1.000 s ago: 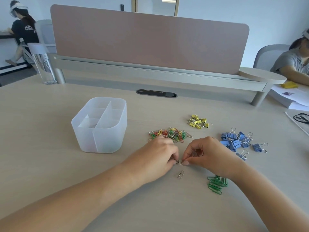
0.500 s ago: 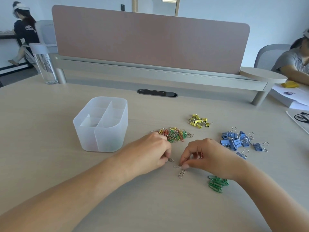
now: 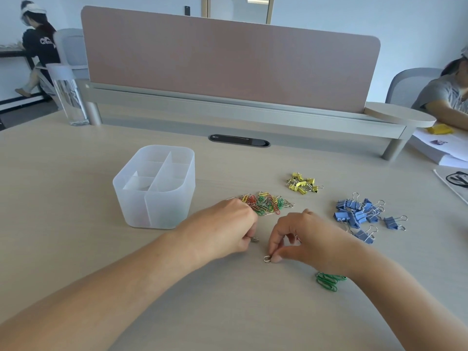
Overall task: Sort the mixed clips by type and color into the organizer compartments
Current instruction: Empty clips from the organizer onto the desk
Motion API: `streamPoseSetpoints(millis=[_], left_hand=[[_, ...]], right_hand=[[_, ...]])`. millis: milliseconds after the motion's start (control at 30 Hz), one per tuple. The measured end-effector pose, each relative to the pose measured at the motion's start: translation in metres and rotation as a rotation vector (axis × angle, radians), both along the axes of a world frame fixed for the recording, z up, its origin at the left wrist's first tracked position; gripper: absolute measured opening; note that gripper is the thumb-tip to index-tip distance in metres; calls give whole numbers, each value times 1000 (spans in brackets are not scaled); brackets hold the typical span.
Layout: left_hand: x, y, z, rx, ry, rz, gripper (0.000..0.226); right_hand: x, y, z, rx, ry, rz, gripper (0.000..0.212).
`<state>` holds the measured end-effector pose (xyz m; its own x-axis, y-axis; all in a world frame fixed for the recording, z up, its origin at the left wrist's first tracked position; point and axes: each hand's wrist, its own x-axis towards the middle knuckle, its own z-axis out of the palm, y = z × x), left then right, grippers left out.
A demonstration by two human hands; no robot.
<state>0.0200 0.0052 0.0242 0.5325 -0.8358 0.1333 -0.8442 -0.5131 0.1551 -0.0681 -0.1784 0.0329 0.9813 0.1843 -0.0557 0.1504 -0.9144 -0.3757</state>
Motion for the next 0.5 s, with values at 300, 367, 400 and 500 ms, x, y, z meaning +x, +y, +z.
streamPoseSetpoints(millis=[300, 367, 400, 500], left_hand=[[-1, 6, 6, 142, -36, -9, 13], [-3, 6, 7, 139, -49, -18, 14], [-4, 7, 7, 128, -47, -21, 14], [-3, 8, 7, 111, 10, -14, 13]], right_hand=[[-2, 18, 6, -317, -139, 132, 16], [0, 16, 0, -362, -183, 138, 15], [2, 15, -3, -374, -206, 133, 15], [8, 10, -12, -359, -262, 127, 10]])
